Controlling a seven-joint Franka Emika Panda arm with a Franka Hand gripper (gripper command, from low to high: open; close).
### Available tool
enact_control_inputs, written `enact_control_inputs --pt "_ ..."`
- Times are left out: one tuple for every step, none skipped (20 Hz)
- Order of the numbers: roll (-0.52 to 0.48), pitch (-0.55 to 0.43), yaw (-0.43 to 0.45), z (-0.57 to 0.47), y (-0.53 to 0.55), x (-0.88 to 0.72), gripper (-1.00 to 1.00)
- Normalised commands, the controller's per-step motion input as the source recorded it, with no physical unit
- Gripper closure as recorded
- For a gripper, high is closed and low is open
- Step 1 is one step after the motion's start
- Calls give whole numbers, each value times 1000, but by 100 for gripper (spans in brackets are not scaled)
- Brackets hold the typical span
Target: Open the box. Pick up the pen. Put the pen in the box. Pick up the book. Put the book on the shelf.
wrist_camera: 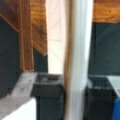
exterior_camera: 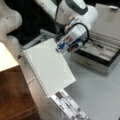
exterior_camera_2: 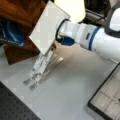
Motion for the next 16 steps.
enact_control_inputs --pt "102 101 -227 372 22 -66 100" --pt "108 95 -218 364 13 -78 100" --pt "115 90 -208 349 5 -88 100" --pt "121 88 -196 334 0 -91 100" --pt "122 85 -184 342 -9 -100 100" --pt "127 79 -158 332 -16 -104 100" --pt "129 78 -150 341 -22 -114 100" --pt "134 82 -141 326 -22 -109 100" --pt "134 71 -136 309 -22 -107 100" --pt "138 72 -131 308 -23 -111 100" --pt "143 81 -133 319 -27 -116 100" --pt "142 102 -135 337 -37 -120 100" --pt "137 114 -132 353 -45 -120 100" --pt "140 121 -127 349 -47 -113 100" --pt "134 127 -116 348 -49 -109 100" --pt "137 128 -108 326 -46 -98 100"
